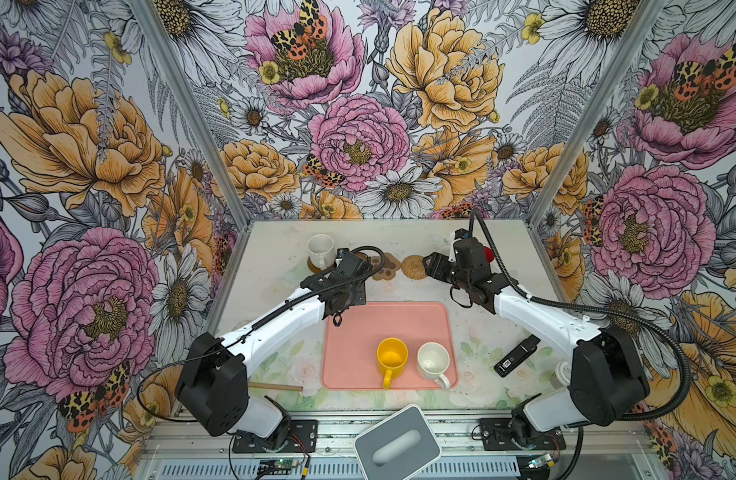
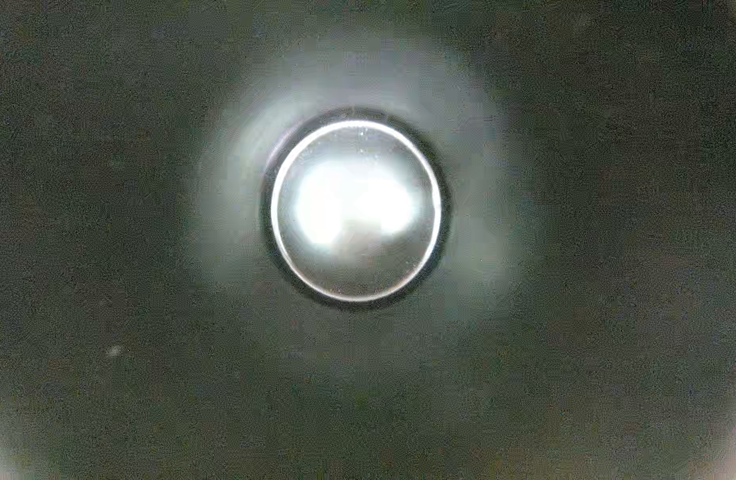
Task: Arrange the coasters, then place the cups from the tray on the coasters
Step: 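Lift the black mug with left gripper and carry it toward the coaster row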
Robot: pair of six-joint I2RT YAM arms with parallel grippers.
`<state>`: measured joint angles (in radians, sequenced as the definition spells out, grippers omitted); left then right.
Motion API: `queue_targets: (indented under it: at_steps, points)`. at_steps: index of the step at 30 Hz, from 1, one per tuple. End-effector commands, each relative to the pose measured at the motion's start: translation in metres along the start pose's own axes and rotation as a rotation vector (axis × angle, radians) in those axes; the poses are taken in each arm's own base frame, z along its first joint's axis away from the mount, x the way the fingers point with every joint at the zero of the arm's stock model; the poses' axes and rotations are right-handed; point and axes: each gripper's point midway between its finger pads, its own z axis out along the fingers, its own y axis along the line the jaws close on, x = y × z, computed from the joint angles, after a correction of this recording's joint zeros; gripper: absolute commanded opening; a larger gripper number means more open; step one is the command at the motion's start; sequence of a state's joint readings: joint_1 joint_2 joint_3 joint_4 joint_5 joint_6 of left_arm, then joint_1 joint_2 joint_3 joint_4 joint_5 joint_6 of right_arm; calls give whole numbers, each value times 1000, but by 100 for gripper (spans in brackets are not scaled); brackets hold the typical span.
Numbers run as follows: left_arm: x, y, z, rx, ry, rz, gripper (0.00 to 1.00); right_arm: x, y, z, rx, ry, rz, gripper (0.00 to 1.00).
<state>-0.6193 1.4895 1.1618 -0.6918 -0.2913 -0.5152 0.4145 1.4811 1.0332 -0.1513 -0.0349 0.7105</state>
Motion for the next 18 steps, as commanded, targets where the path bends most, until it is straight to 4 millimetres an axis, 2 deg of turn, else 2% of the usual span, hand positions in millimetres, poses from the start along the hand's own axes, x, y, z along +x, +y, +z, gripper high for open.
queue_targets:
  at_steps: [1,10,15,16,18]
  points:
    - [-41,-15,2,62,-91,0,0,-12,0,-9,-17,-37,4,68]
    - [-69,-20,48,51,-59,1,0,-14,-13,-14,1,-48,23,68]
    - [-73,-25,67,72,-26,12,0,-15,-15,-13,4,-48,26,68]
    - [-66,-24,82,52,2,19,0,-14,-16,-13,6,-45,28,68]
    - [-66,-21,91,35,8,26,0,-13,-16,-12,4,-40,29,68]
